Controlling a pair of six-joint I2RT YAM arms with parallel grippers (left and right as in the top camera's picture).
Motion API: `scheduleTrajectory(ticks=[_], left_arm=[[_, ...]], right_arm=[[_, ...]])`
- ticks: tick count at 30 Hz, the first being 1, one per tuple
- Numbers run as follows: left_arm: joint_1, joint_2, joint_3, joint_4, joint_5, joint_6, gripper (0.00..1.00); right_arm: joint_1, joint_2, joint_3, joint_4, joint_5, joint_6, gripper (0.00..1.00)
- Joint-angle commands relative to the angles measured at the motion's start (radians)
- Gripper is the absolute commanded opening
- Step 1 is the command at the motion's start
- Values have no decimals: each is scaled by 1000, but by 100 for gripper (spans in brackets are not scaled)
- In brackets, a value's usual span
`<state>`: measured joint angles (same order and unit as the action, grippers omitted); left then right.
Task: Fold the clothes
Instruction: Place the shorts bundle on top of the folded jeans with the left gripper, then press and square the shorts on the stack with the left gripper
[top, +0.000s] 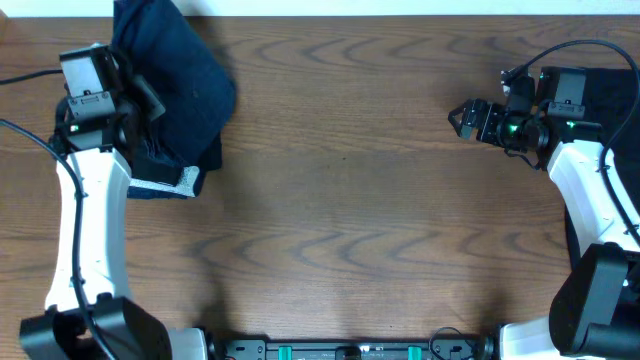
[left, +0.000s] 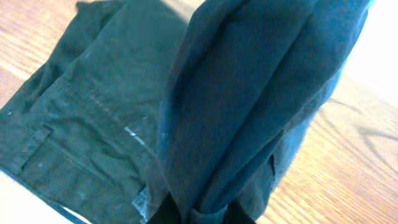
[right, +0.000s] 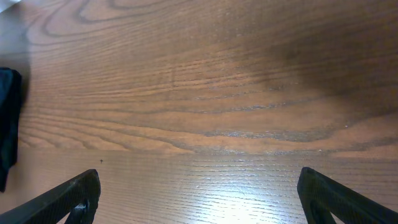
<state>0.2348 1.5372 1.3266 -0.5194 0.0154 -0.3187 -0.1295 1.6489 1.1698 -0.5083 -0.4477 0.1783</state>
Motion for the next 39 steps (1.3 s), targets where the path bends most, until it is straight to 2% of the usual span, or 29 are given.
scheduleTrajectory(ticks=[1,11,19,23,24,26,27,29,37,39], left_arm=[[48,6,32,8,-17,-17,6],[171,46,16,0,-17,-17,6],[208,153,16,-4,-19,-17,6],[240,182,16,-3,-36,-60,6],[248,182,16,-3,-35,-61,15],[264,181,16,-3,-35,-61,61],[272,181,16,-3,-35,-61,80],[287,179,16,-6,-35,-61,99],[311,73,17,-11,-34,-62,98],[311,34,17,-20,8,-61,100]], right_arm=[[-4,6,5,-1,3,0,99],[-4,6,5,-1,3,0,99],[-4,6,5,-1,3,0,99],[-4,6,5,-1,3,0,99],[-4,6,5,-1,3,0,99],[-4,6,5,-1,3,0,99],[-4,6,5,-1,3,0,99],[-4,6,5,-1,3,0,99],[-4,6,5,-1,3,0,99],[-4,6,5,-1,3,0,99]])
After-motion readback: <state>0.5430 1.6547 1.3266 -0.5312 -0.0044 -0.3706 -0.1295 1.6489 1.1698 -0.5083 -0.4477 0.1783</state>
